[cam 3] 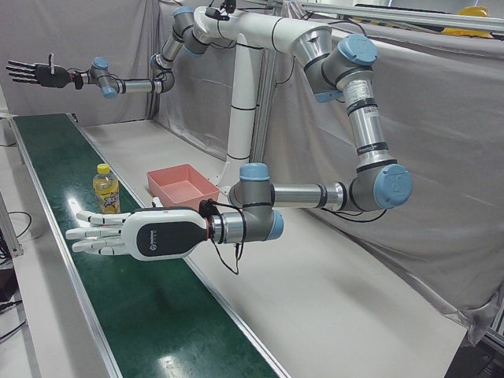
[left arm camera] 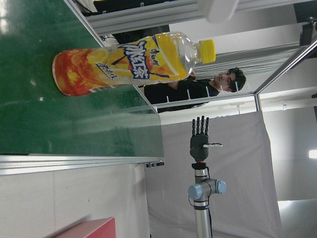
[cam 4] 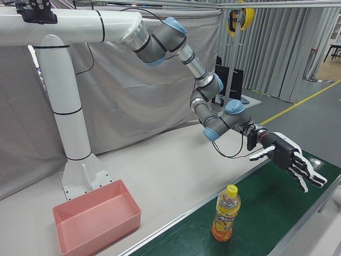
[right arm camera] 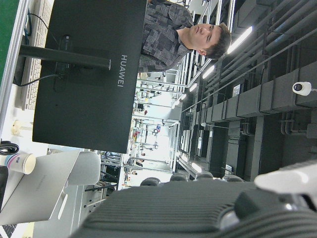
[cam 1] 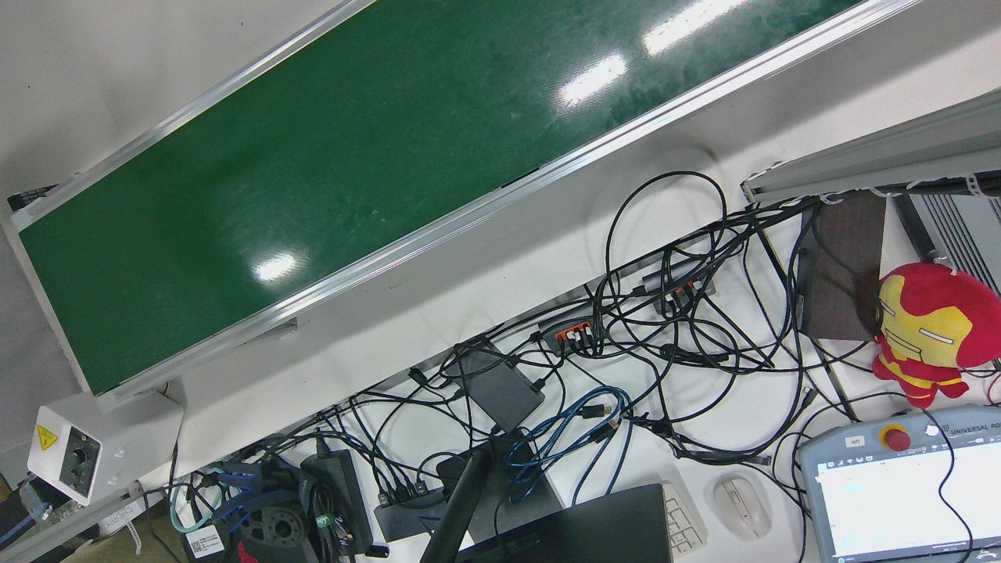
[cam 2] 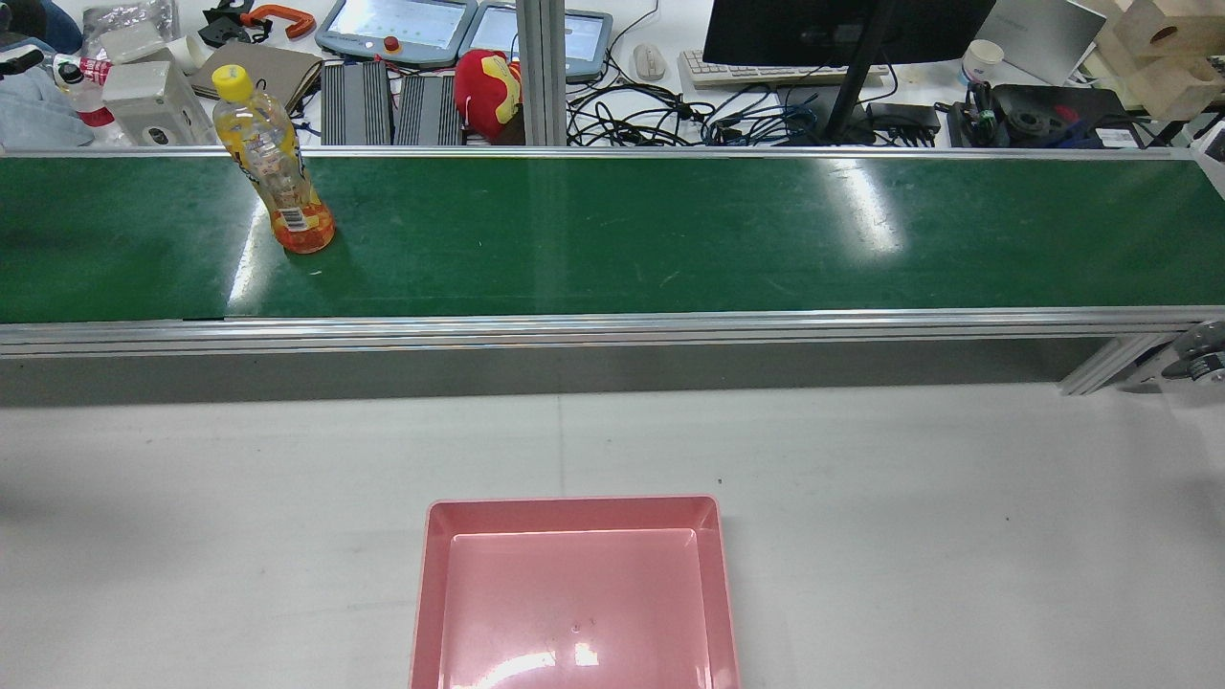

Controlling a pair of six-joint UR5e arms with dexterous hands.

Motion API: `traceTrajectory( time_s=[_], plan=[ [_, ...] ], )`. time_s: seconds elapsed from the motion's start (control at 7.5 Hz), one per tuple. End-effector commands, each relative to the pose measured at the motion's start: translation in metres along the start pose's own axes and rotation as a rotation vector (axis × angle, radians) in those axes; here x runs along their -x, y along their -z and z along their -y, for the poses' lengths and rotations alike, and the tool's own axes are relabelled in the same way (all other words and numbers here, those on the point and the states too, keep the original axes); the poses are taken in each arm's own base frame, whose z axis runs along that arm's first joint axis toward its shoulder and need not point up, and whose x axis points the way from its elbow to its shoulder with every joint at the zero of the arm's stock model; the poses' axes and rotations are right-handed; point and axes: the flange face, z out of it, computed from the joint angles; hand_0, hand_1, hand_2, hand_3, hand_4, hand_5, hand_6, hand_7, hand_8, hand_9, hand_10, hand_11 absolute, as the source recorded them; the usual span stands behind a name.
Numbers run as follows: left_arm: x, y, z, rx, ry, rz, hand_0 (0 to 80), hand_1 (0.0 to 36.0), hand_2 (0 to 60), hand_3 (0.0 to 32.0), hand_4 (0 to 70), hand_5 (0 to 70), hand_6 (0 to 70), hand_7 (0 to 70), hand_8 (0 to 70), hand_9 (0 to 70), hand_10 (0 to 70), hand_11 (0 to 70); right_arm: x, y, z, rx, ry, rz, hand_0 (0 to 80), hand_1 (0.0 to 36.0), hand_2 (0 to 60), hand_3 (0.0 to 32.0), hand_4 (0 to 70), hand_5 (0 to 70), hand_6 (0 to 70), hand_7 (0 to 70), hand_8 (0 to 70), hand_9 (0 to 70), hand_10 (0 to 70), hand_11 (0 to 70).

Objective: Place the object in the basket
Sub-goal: 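Move the left hand toward the orange-labelled bottle on the conveyor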

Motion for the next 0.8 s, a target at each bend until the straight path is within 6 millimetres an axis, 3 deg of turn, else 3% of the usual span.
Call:
traceTrajectory(
  time_s=[0.0,0.13,0.27,0.4,0.67],
  plan=[
    [0.069,-0.036,-0.043,0.044,0.034,0.087,80.0,18.0,0.0,0.4,6.0,17.9,0.0,2.4,0.0,0.0,6.4,12.6,0.0,0.0,0.0,0.0,0.0,0.0,0.0,0.0,0.0,0.0,0.0,0.0,0.0,0.0,0.0,0.0,0.0,0.0],
    [0.093,-0.046,-0.06,0.047,0.022,0.092,79.7,14.5,0.0,1.4,5.6,16.6,0.0,1.8,0.0,0.0,5.1,10.4,0.0,0.0,0.0,0.0,0.0,0.0,0.0,0.0,0.0,0.0,0.0,0.0,0.0,0.0,0.0,0.0,0.0,0.0],
    [0.111,-0.057,-0.077,0.057,0.017,0.108,80.0,15.2,0.0,1.4,4.9,17.1,0.0,1.8,0.0,0.0,4.9,10.2,0.0,0.0,0.0,0.0,0.0,0.0,0.0,0.0,0.0,0.0,0.0,0.0,0.0,0.0,0.0,0.0,0.0,0.0],
    [0.113,-0.064,-0.085,0.059,0.008,0.104,80.0,14.9,0.0,1.4,4.9,16.9,0.0,1.9,0.0,0.0,4.0,8.9,0.0,0.0,0.0,0.0,0.0,0.0,0.0,0.0,0.0,0.0,0.0,0.0,0.0,0.0,0.0,0.0,0.0,0.0],
    [0.146,-0.063,-0.091,0.045,0.01,0.098,80.0,15.1,0.0,0.6,4.7,18.0,0.0,2.0,0.0,0.0,3.7,8.5,0.0,0.0,-0.001,0.001,0.0,0.0,0.0,0.0,0.0,0.0,0.0,0.0,0.0,0.0,0.0,0.0,0.0,0.0]
  ],
)
